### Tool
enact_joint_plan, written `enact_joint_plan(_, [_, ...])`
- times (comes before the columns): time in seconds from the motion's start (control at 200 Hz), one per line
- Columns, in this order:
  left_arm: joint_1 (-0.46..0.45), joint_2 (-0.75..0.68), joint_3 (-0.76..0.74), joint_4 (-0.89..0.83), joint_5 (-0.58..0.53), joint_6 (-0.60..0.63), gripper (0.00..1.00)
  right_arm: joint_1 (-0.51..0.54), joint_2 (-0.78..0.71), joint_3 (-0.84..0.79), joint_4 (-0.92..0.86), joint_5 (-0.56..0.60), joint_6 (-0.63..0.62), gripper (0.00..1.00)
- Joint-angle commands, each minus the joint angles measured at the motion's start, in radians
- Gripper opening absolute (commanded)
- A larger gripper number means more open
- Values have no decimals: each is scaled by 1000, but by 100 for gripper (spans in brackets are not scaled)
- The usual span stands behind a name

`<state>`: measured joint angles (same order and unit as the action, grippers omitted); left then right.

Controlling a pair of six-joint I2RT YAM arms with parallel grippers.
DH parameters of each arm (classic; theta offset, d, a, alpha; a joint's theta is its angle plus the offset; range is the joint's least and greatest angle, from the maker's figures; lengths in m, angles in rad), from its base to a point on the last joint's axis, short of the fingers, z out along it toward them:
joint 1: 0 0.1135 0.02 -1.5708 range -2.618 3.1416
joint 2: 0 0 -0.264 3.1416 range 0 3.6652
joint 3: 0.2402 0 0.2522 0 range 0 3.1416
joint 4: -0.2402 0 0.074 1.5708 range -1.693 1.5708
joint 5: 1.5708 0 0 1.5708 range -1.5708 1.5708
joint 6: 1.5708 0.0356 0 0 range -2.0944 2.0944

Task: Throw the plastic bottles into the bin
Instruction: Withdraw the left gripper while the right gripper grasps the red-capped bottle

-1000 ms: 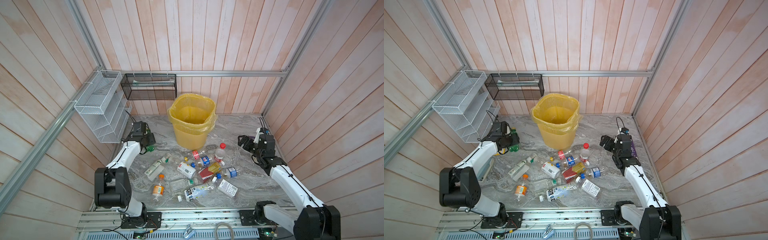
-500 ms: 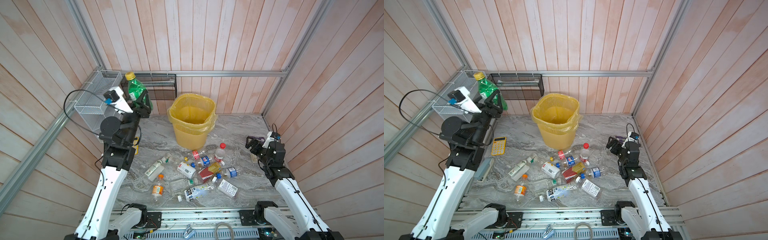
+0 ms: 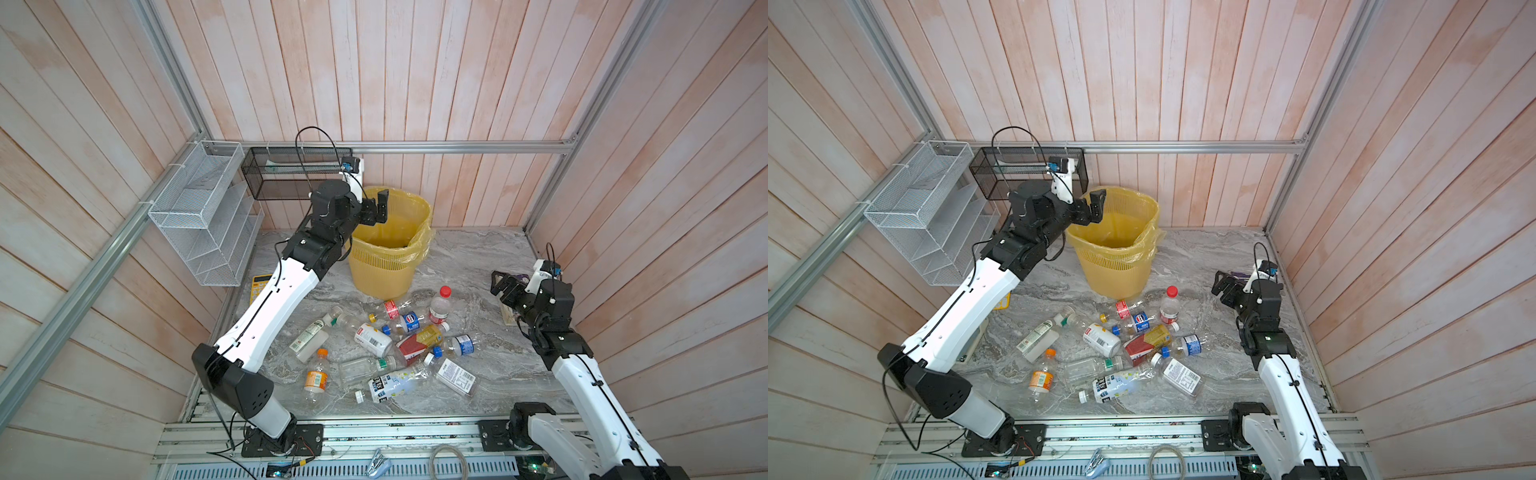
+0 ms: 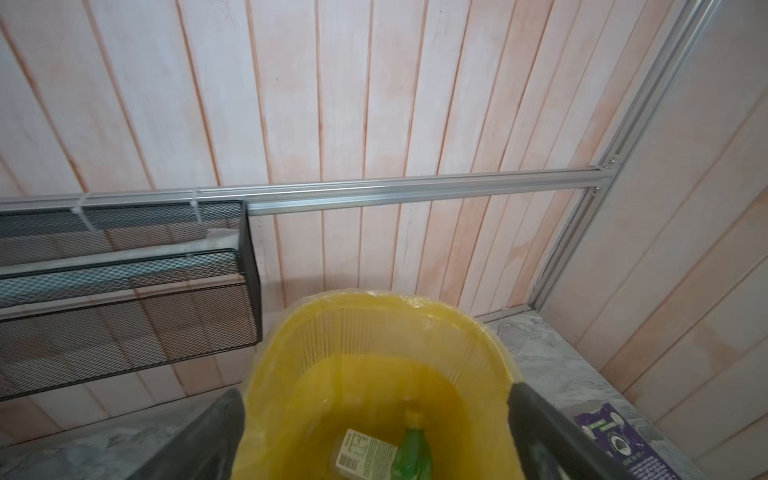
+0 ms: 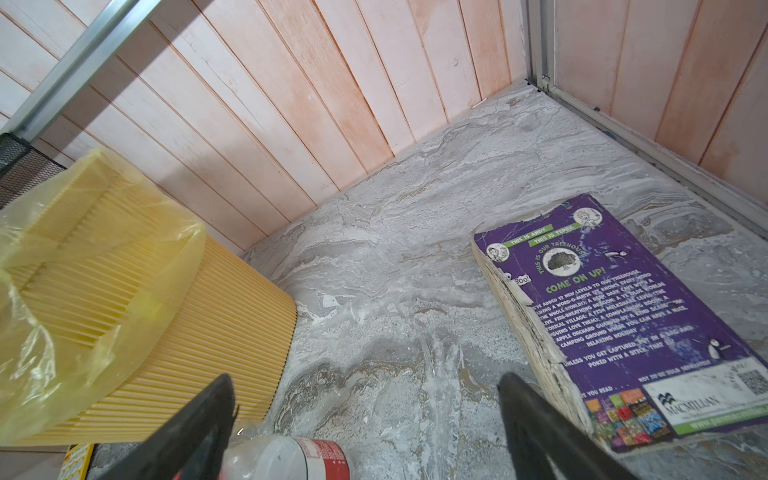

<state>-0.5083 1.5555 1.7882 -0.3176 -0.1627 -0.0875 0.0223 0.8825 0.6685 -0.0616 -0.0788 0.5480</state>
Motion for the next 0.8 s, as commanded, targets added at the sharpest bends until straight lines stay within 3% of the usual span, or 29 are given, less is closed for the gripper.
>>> enact_joint_plan(0.0, [2,-124,-42,48,-70,28,100,-5,-5,39,-26,-42,-4,99])
enact_joint_plan(0.165, [2,-197,-184,66,-92,17,100,18,36,62,-25,-128,-9,94])
enact_joint_plan(0.21, [3,-224,-239,71,-104,-34,100,46,48,70,-36,-126,-19,93])
enact_joint_plan(0.37, [15,-364,-478,114,-176,-124,100,257,135,131,-108,29,-72,92])
enact_joint_plan(0.45, [70,-436,-567,88,-185,-212,100,355,201,169,-134,91,-84,92])
enact_joint_plan(0.61, [247,-565,-703,32,-97,-361,100,500,307,226,-190,199,-96,86])
enact_joint_plan(0.795, [349,-617,-801,-11,-42,-403,100,564,407,281,-233,251,-109,67])
